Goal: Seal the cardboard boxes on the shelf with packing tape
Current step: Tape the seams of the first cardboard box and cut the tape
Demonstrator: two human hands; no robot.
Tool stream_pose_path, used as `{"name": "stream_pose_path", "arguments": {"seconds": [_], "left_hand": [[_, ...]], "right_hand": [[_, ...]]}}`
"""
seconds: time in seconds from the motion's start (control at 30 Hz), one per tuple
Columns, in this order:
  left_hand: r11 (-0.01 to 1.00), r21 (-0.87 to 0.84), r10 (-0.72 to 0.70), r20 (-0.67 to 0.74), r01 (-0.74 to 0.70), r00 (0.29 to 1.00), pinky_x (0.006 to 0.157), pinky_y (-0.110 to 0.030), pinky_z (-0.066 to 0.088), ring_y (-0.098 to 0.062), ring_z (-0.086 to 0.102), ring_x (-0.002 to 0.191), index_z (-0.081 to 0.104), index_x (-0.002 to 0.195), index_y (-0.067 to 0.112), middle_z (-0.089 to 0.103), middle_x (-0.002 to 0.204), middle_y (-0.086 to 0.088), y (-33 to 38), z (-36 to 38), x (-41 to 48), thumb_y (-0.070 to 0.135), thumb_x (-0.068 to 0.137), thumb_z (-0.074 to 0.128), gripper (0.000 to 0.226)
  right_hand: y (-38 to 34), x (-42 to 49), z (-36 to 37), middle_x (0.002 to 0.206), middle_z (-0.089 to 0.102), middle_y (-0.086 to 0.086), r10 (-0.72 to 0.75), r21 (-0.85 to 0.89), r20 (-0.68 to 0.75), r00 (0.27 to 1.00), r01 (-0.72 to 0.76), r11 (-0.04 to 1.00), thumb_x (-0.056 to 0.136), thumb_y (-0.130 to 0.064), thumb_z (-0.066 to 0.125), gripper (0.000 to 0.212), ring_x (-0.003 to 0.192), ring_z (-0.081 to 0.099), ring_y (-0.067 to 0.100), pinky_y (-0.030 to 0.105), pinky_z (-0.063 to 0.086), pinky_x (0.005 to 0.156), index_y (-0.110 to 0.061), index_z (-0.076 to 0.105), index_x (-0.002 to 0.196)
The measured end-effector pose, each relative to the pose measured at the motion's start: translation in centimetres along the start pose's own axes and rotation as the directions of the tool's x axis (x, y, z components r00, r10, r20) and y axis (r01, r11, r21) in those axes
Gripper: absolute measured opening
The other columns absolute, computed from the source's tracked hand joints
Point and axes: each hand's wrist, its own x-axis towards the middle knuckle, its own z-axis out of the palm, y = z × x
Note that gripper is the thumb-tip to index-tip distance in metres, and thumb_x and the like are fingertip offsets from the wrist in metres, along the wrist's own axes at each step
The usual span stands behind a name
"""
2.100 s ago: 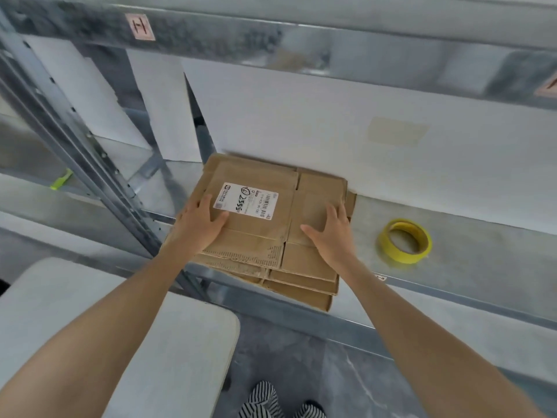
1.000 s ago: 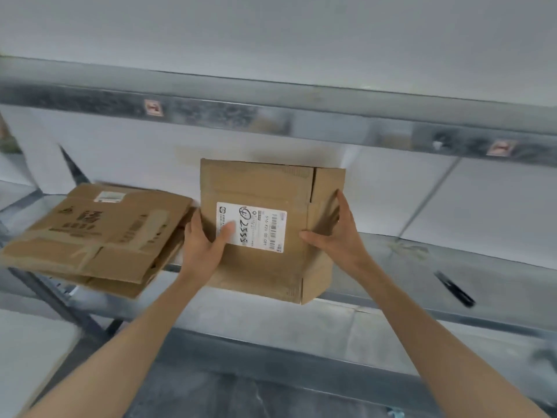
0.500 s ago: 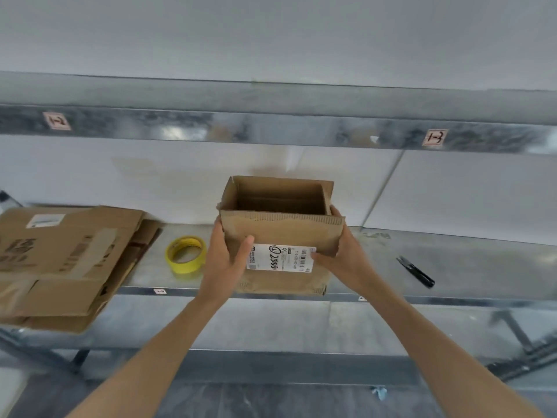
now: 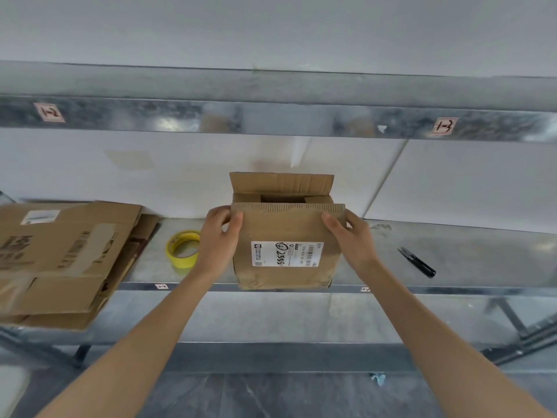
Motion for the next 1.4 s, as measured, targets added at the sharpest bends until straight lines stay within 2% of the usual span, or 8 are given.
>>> {"name": "stream_pose_path", "arguments": {"seconds": [0.2, 0.37, 0.5, 0.63, 0.87, 1.07, 1.27, 1.4], "left_hand": [[0.989, 0.132, 0.039, 0.168, -0.061, 0.985, 0.114, -0.038, 0.025, -0.017, 0.019, 0.142, 0.002, 0.151, 0.028, 0.01, 0.158, 0.008, -0.1, -0.5, 2.9, 0.009, 0.089, 0.056, 0.084], [0.915, 0.324, 0.161, 0.25, -0.24, 0.955, 0.106, -0.029, 0.029, -0.015, 0.032, 0.134, 0.024, 0.149, 0.024, 0.035, 0.144, 0.003, 0.3, -0.8, 5.1, 0.017, 0.084, 0.062, 0.075], [0.86, 0.369, 0.239, 0.32, -0.353, 0.917, 0.087, -0.021, 0.037, -0.013, 0.05, 0.112, 0.057, 0.13, 0.019, 0.043, 0.134, 0.008, -1.5, -1.0, 4.5, 0.022, 0.097, 0.046, 0.035], [0.881, 0.357, 0.198, 0.316, -0.31, 0.928, 0.095, -0.02, 0.033, -0.007, 0.038, 0.13, 0.055, 0.132, 0.028, 0.033, 0.15, 0.013, -2.5, -1.1, 4.5, 0.026, 0.1, 0.04, 0.036], [0.929, 0.247, 0.212, 0.249, -0.274, 0.945, 0.099, -0.013, 0.028, -0.007, 0.039, 0.129, 0.059, 0.129, 0.022, 0.041, 0.145, 0.008, -2.6, -1.2, 4.5, 0.026, 0.099, 0.045, 0.033], [0.916, 0.345, -0.268, 0.15, 0.204, 0.952, 0.101, -0.04, 0.04, -0.034, 0.05, 0.122, 0.045, 0.139, 0.018, 0.054, 0.134, -0.015, -9.0, -4.5, 5.1, 0.022, 0.098, 0.041, 0.041], [0.498, 0.867, -0.393, 0.248, -0.021, 0.886, 0.101, -0.04, 0.03, -0.03, 0.049, 0.121, 0.046, 0.136, 0.016, 0.056, 0.132, -0.008, -14.1, -6.5, 4.0, 0.026, 0.094, 0.049, 0.043], [0.496, 0.856, -0.199, 0.274, -0.145, 0.941, 0.097, -0.037, 0.03, -0.028, 0.056, 0.107, 0.063, 0.105, 0.02, 0.065, 0.099, -0.005, -14.3, -6.2, 4.2, 0.012, 0.092, 0.045, 0.023]], "right_hand": [[-1.0, 0.6, 0.5, 0.121, 0.048, -0.006, 0.053, -0.069, 0.008, 0.999, -0.052, 0.996, 0.088, -0.027, 0.067, 0.077, 0.095, 0.061, 0.011, 0.029, 0.055, 0.073, -0.029, 0.018, 0.147], [-1.6, 0.6, 0.4, 0.153, 0.025, 0.0, -0.045, -0.295, 0.063, 0.997, 0.062, 0.953, 0.092, -0.03, 0.059, 0.079, 0.134, 0.037, 0.022, 0.038, 0.038, 0.106, -0.032, 0.006, 0.151], [-1.6, 0.5, 1.4, 0.159, 0.01, -0.004, -0.232, -0.779, 0.228, 0.946, 0.32, 0.539, 0.101, -0.033, 0.036, 0.047, 0.147, 0.003, 0.021, 0.054, 0.005, 0.115, -0.028, 0.029, 0.147], [-2.5, 1.1, 2.8, 0.153, 0.031, -0.004, -0.22, -0.833, 0.407, 0.887, 0.459, 0.309, 0.101, -0.028, 0.029, 0.043, 0.144, 0.015, 0.015, 0.051, -0.001, 0.115, -0.019, 0.04, 0.141], [-3.8, 2.6, 6.8, 0.159, 0.012, 0.0, -0.037, -0.811, 0.518, 0.855, 0.504, 0.299, 0.099, -0.051, 0.017, 0.056, 0.146, 0.006, 0.023, 0.043, 0.004, 0.117, -0.025, 0.02, 0.149], [-3.4, 2.7, 6.6, 0.16, 0.011, -0.001, -0.046, -0.81, 0.509, 0.859, 0.497, 0.311, 0.099, -0.052, 0.016, 0.057, 0.147, 0.005, 0.022, 0.043, 0.004, 0.118, -0.026, 0.019, 0.15], [-3.2, 3.0, 6.6, 0.16, 0.011, -0.002, -0.054, -0.815, 0.5, 0.865, 0.49, 0.308, 0.098, -0.053, 0.017, 0.058, 0.147, 0.005, 0.022, 0.042, 0.004, 0.118, -0.027, 0.019, 0.15], [-3.2, 2.9, 6.6, 0.16, 0.011, -0.002, -0.059, -0.809, 0.501, 0.863, 0.492, 0.322, 0.099, -0.053, 0.017, 0.058, 0.147, 0.006, 0.022, 0.043, 0.004, 0.118, -0.026, 0.019, 0.15]]}}
